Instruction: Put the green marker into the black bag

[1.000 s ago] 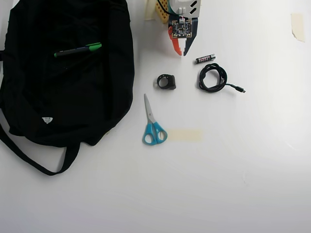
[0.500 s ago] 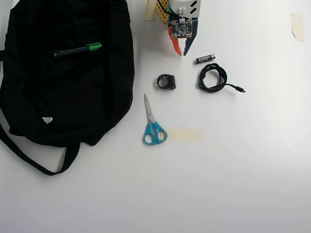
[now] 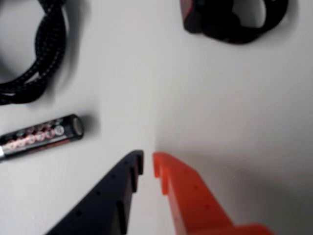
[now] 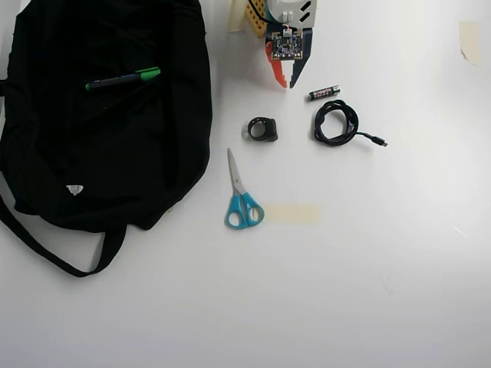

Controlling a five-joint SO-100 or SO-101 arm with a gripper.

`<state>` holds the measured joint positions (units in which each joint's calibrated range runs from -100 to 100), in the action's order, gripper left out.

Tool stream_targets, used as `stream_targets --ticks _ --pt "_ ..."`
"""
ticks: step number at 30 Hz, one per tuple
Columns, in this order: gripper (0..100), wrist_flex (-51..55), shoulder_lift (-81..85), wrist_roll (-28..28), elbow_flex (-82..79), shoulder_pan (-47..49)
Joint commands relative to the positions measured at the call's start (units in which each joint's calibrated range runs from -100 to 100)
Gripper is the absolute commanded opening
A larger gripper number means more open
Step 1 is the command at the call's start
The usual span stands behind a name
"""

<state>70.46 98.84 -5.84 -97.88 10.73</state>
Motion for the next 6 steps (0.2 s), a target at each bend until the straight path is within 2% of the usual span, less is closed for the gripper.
stream_targets --ticks 1,6 --pt "2 -0.18 0.42 0.28 -1.4 -0.48" --pt "2 -0.18 0.42 0.28 -1.4 -0.48"
